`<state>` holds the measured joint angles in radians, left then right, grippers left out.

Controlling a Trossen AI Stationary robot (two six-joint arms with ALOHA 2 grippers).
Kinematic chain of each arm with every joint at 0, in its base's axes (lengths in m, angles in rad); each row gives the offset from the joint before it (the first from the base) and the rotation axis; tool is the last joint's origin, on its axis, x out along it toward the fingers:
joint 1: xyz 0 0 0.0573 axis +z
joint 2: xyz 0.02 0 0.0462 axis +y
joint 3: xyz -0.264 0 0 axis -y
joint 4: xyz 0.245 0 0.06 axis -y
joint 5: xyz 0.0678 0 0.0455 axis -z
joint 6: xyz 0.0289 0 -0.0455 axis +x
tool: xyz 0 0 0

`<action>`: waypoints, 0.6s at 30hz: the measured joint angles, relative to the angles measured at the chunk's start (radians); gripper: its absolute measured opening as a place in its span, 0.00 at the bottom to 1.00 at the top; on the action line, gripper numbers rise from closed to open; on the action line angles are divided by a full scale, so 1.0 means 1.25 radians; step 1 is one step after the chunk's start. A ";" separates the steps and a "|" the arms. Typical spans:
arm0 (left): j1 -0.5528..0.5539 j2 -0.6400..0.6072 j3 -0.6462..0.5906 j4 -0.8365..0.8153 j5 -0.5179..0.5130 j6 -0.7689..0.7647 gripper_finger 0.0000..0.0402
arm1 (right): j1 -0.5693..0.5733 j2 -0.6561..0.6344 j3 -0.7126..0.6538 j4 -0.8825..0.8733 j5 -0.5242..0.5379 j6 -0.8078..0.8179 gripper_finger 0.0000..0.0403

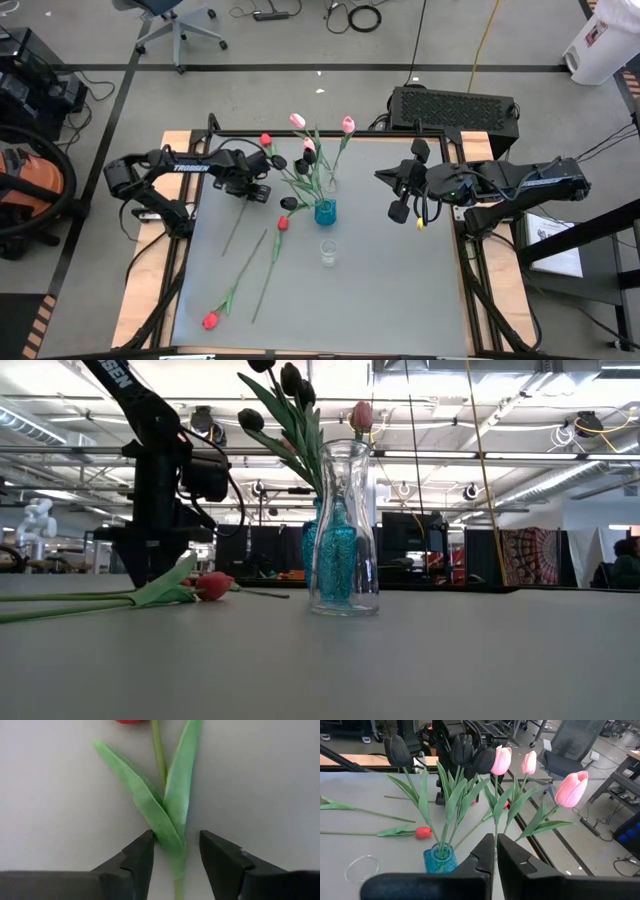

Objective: Sort flowers into vase by color
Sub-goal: Put the top left red tulip into the bottom transparent vase

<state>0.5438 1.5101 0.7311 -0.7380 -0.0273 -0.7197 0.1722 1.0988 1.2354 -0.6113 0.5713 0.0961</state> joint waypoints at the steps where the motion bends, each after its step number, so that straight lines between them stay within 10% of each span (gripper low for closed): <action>1: 0.000 0.000 0.000 0.000 0.001 0.000 0.38 | 0.000 0.000 0.000 0.000 0.000 -0.001 0.03; 18: 0.001 -0.004 0.000 -0.005 0.013 -0.002 0.02 | 0.000 0.000 0.000 -0.002 0.000 -0.002 0.03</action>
<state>0.5446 1.5046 0.7311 -0.7436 -0.0107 -0.7222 0.1722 1.0988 1.2354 -0.6134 0.5713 0.0937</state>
